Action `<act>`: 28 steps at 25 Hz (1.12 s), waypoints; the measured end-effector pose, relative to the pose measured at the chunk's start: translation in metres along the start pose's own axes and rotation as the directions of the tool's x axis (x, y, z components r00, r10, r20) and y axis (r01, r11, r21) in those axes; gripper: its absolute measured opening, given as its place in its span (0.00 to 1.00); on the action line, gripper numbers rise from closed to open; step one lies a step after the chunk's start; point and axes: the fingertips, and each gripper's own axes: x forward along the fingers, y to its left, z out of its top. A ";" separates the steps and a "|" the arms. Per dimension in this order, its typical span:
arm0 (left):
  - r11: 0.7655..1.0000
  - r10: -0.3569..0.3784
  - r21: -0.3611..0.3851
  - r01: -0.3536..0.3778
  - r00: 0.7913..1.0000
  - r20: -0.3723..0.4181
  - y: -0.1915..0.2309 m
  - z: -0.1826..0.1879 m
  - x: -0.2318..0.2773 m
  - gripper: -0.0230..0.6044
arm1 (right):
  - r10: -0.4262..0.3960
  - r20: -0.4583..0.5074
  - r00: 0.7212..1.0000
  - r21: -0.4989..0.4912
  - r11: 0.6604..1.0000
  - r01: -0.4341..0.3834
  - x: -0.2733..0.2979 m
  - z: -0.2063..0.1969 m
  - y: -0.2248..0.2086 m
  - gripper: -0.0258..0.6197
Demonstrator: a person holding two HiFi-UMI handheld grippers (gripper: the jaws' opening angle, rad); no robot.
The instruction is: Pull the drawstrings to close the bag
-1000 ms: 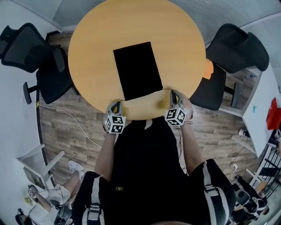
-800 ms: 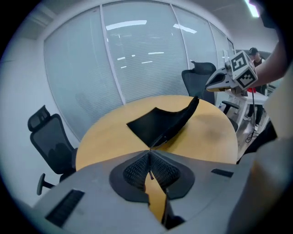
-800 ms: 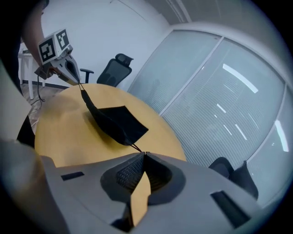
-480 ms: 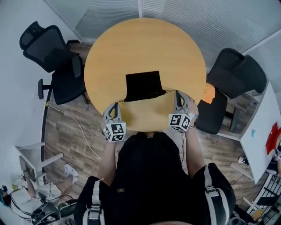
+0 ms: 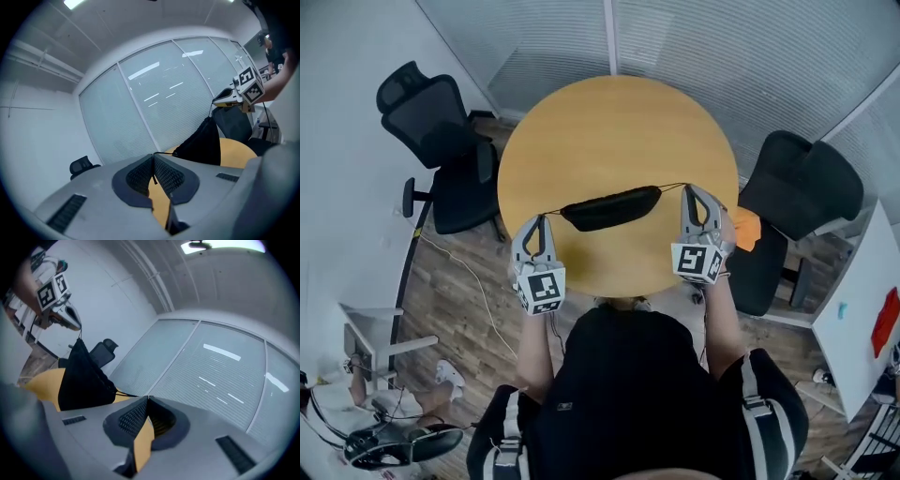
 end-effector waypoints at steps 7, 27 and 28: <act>0.997 0.078 -0.023 -0.076 0.995 0.057 0.014 0.049 -0.028 0.07 | -0.032 0.095 0.995 0.057 0.998 0.026 -0.026 0.025 -0.043 0.13; 0.970 0.243 -0.017 -0.243 0.969 0.040 0.043 0.068 -0.098 0.07 | -0.078 0.161 0.984 0.015 0.997 0.077 -0.059 0.028 -0.073 0.13; 0.968 0.250 -0.015 -0.249 0.968 0.038 0.043 0.068 -0.101 0.07 | -0.079 0.163 0.984 0.013 0.997 0.078 -0.061 0.028 -0.074 0.13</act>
